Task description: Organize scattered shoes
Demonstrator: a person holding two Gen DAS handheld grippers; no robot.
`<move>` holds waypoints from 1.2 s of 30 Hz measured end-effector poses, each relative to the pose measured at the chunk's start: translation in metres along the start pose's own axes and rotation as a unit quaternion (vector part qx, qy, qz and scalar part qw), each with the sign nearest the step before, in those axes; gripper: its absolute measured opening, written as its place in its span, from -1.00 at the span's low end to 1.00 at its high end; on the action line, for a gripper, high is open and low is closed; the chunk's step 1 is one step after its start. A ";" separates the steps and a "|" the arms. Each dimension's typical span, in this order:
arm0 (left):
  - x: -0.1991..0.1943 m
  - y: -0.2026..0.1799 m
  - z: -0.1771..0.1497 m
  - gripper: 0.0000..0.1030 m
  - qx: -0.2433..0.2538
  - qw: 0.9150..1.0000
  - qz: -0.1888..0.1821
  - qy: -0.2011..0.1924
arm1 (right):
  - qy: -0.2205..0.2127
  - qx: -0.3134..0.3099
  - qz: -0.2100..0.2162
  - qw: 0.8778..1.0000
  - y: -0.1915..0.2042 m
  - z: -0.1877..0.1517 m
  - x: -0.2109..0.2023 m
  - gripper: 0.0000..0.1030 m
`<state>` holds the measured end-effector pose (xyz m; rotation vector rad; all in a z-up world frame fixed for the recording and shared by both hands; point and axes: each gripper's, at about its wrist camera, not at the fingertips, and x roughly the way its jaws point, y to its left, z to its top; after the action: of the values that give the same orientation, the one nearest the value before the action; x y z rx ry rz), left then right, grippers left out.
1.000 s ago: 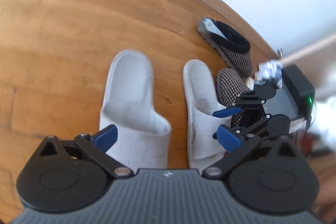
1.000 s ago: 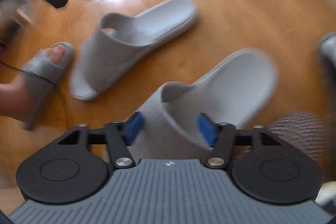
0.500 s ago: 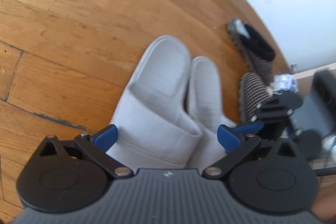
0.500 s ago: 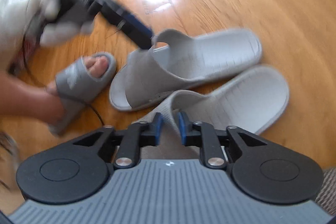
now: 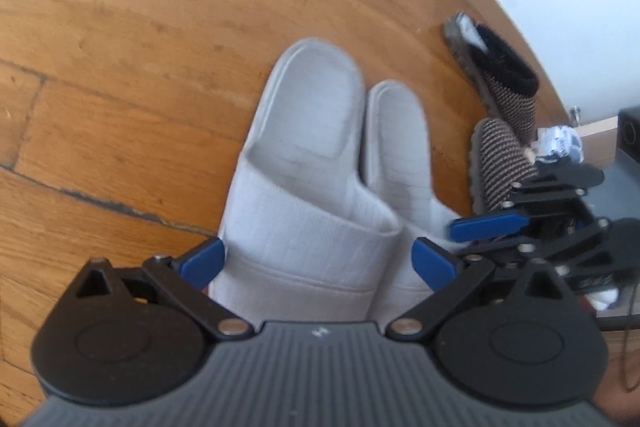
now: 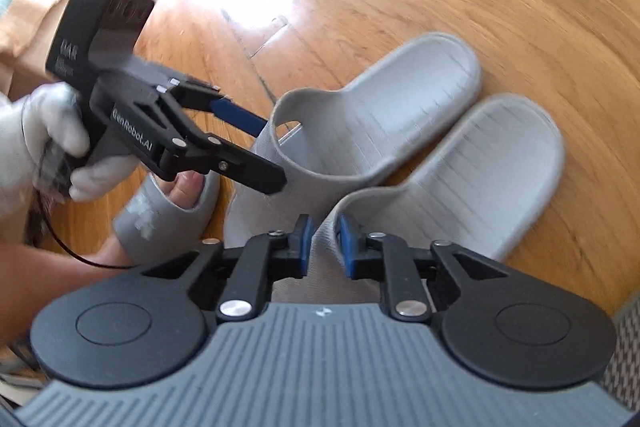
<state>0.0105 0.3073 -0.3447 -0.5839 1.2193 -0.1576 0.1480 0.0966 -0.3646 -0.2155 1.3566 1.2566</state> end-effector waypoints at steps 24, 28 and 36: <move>-0.065 -0.209 0.038 0.95 0.298 0.954 0.020 -0.031 | -0.139 0.069 -0.194 0.969 -0.068 -0.163 -0.191 0.66; -0.014 -0.222 0.081 0.83 0.257 0.966 -0.018 -0.028 | -0.152 0.127 -0.178 0.964 -0.077 -0.190 -0.208 0.67; 0.045 -0.261 0.126 0.86 0.183 0.980 -0.057 -0.046 | -0.127 0.135 -0.200 0.962 -0.083 -0.192 -0.180 0.67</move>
<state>0.1919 0.1113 -0.2237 -0.3349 1.0340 -0.4374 0.1443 -0.1756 -0.3215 -0.1233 1.1741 0.7247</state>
